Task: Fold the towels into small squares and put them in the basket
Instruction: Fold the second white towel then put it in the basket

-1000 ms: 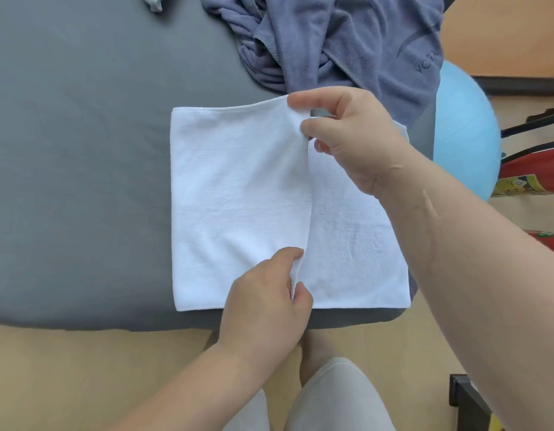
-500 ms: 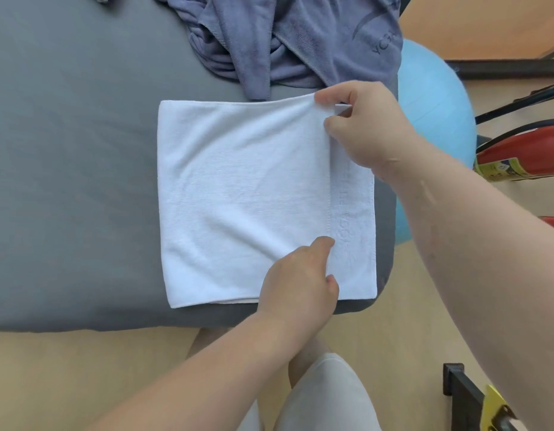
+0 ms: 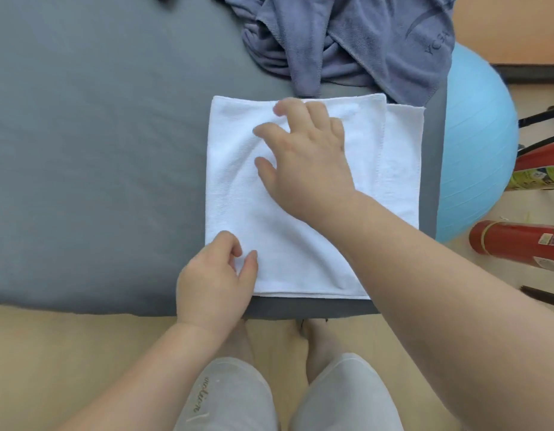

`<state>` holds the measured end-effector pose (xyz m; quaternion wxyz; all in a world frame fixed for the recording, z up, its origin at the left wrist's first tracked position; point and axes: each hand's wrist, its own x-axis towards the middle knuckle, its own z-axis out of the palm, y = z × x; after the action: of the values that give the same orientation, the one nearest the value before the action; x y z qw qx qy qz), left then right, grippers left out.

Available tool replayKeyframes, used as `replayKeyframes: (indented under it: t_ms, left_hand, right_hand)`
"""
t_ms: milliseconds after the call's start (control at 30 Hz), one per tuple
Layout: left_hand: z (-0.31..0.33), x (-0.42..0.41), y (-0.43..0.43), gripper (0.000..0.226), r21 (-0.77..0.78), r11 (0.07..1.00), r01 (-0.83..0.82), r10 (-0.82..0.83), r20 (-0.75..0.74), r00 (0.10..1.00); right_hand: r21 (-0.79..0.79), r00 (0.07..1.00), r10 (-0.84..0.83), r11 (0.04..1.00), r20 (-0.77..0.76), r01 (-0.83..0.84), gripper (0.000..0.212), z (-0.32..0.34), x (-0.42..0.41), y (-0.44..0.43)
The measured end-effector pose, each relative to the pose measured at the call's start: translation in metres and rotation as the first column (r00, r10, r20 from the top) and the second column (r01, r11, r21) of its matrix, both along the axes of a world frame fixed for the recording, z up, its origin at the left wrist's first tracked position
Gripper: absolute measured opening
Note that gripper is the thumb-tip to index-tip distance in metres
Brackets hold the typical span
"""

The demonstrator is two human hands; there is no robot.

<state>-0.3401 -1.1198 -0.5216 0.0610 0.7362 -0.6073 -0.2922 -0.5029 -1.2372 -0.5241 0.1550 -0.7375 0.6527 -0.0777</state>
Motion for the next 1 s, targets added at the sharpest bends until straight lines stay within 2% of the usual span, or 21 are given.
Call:
replayKeyframes:
  t_ms: [133, 233, 367, 433, 600, 833, 1000]
  left_hand:
    - [0.0, 0.041, -0.005, 0.038, 0.103, 0.989, -0.106, 0.095, 0.108, 0.99]
    - [-0.004, 0.055, -0.009, 0.036, 0.259, 0.963, -0.075, 0.038, 0.143, 0.989]
    - [-0.011, 0.063, -0.013, 0.032, 0.317, 0.948, 0.036, -0.041, 0.011, 0.999]
    - [-0.011, 0.07, -0.016, 0.031, 0.316, 0.947, 0.058, -0.049, -0.036, 0.998]
    - [-0.005, 0.113, -0.027, 0.029, 0.303, 0.953, 0.019, -0.005, -0.047, 0.999]
    - [0.004, 0.216, -0.049, 0.026, 0.221, 0.967, -0.127, 0.117, 0.056, 0.991]
    - [0.004, 0.267, -0.051, 0.027, 0.168, 0.969, -0.183, 0.158, 0.154, 0.975]
  right_hand:
    - [0.165, 0.99, 0.115, 0.978, 0.076, -0.127, 0.045, -0.001, 0.044, -0.007]
    - [0.231, 0.993, 0.118, 0.967, -0.023, -0.11, 0.051, -0.006, 0.067, -0.013]
    - [0.215, 0.982, 0.08, 0.976, -0.169, -0.043, 0.048, -0.011, 0.091, -0.018]
    - [0.179, 0.982, 0.043, 0.984, -0.183, -0.01, 0.04, -0.012, 0.102, -0.02]
    - [0.165, 0.999, 0.006, 0.986, -0.041, 0.001, 0.039, -0.007, 0.145, -0.031]
    - [0.184, 0.981, 0.038, 0.98, 0.192, -0.074, 0.06, -0.001, 0.236, -0.044]
    - [0.197, 0.93, 0.161, 0.952, 0.329, -0.235, 0.074, 0.0, 0.272, -0.054]
